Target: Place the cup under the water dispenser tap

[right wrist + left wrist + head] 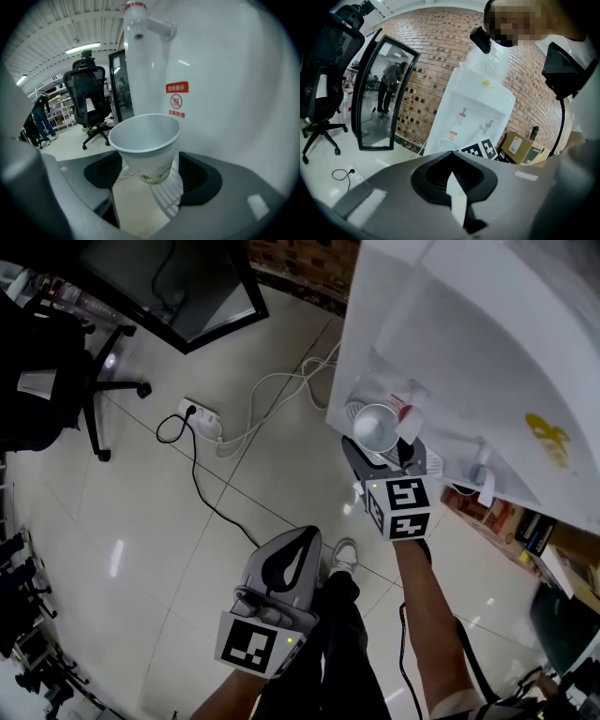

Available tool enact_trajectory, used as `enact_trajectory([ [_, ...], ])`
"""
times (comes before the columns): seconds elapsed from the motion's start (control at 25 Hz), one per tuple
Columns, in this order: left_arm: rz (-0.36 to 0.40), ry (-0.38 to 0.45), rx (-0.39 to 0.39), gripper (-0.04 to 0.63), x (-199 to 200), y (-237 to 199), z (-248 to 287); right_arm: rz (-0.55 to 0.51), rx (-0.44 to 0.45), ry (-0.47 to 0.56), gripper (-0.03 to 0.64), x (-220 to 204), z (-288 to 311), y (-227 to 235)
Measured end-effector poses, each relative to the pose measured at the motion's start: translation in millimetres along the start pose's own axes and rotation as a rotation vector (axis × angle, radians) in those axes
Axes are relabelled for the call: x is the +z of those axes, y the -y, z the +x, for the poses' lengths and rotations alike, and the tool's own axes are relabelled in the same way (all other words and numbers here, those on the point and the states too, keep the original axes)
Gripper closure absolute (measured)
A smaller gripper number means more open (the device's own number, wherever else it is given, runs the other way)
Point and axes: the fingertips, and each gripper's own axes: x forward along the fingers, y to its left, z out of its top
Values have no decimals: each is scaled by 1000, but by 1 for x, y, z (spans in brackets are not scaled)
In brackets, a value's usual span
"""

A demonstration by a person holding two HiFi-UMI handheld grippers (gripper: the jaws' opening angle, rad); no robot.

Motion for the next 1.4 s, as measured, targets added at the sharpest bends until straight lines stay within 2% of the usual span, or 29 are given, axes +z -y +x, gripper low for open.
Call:
enact_trajectory([
  [0.32, 11, -2, -27, 603, 12, 15, -20, -15, -9, 1, 230, 12, -38, -9],
  [0.6, 31, 31, -72, 603, 41, 38, -38, -10, 14, -23, 230, 33, -85, -40],
  [0.84, 10, 40, -83, 603, 62, 46, -66, 109, 34, -5, 230, 59, -145, -83],
  [1.12, 29, 69, -75, 603, 95, 62, -107, 255, 109, 47, 233, 92, -223, -132],
  [1.24, 47, 91, -93, 603, 113, 74, -123, 231, 105, 79, 244, 112, -257, -143],
  [1.4, 74, 123, -126, 603, 135, 94, -148, 162, 121, 124, 294, 143, -296, -161],
])
